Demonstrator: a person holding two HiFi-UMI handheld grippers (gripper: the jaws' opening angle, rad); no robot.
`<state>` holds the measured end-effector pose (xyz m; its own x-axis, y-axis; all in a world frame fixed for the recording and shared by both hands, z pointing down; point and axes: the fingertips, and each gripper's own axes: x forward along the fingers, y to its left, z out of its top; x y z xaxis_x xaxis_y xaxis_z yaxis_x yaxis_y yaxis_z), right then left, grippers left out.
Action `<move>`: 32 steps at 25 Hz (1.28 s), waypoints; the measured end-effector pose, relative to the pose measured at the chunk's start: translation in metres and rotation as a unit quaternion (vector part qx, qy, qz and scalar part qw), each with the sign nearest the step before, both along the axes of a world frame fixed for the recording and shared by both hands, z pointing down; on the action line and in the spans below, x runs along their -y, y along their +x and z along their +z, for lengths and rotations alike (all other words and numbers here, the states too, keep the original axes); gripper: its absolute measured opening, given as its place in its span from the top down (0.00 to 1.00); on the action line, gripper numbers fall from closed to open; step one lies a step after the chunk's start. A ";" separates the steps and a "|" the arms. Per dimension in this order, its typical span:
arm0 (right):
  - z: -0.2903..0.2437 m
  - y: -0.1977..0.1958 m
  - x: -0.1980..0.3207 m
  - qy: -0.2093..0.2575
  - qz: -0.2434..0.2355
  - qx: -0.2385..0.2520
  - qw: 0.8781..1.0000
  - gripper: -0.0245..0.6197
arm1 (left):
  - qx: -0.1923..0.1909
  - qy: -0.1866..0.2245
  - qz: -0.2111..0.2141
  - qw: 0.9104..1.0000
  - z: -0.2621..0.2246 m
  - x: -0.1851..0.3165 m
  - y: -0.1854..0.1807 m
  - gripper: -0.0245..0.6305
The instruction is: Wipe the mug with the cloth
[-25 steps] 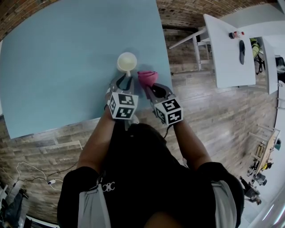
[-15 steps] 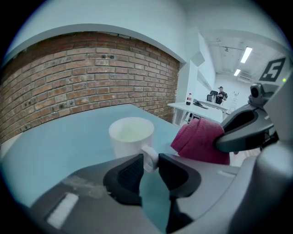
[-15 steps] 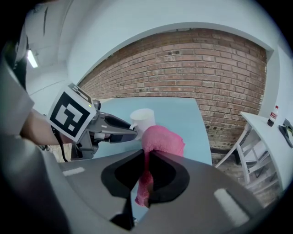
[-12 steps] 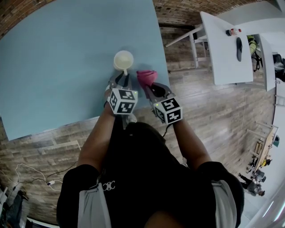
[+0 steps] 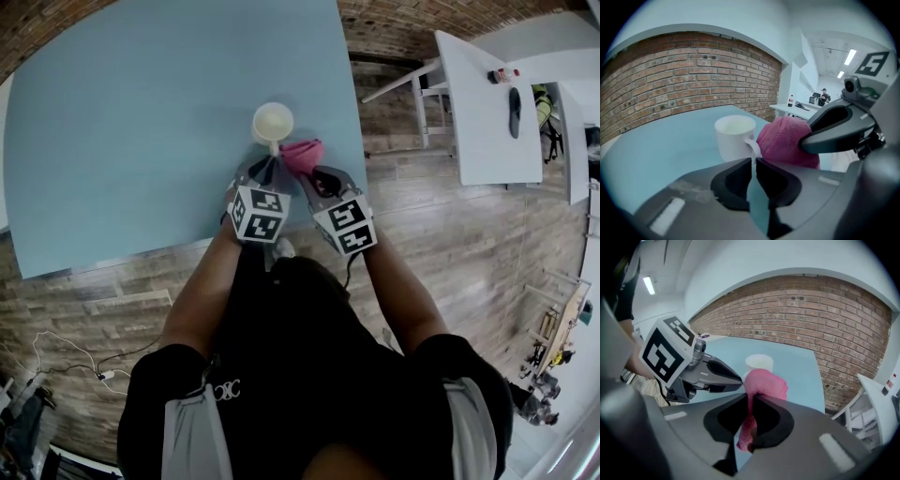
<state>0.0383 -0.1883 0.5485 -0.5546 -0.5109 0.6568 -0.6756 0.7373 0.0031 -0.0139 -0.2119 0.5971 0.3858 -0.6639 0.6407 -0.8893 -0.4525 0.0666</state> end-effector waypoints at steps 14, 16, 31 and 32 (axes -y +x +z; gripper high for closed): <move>-0.005 0.001 0.018 0.018 -0.003 -0.019 1.000 0.90 | 0.002 0.006 0.018 1.000 0.003 0.019 0.012 0.88; -0.006 0.000 0.020 0.025 -0.012 -0.026 0.999 0.90 | -0.002 0.002 0.022 1.000 0.002 0.018 0.014 0.88; 0.012 -0.028 0.000 0.030 -0.087 -0.068 0.993 0.90 | -0.027 -0.026 0.112 0.993 -0.001 -0.033 0.018 0.89; 0.016 -0.029 -0.001 0.026 -0.087 -0.071 0.993 0.90 | -0.027 -0.027 0.114 0.993 0.000 -0.035 0.017 0.89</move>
<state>0.0097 -0.1872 0.5643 -0.5414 -0.4505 0.7098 -0.5278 0.8394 0.1302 0.0033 -0.1765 0.5966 0.5573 -0.5202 0.6472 -0.7584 -0.6362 0.1417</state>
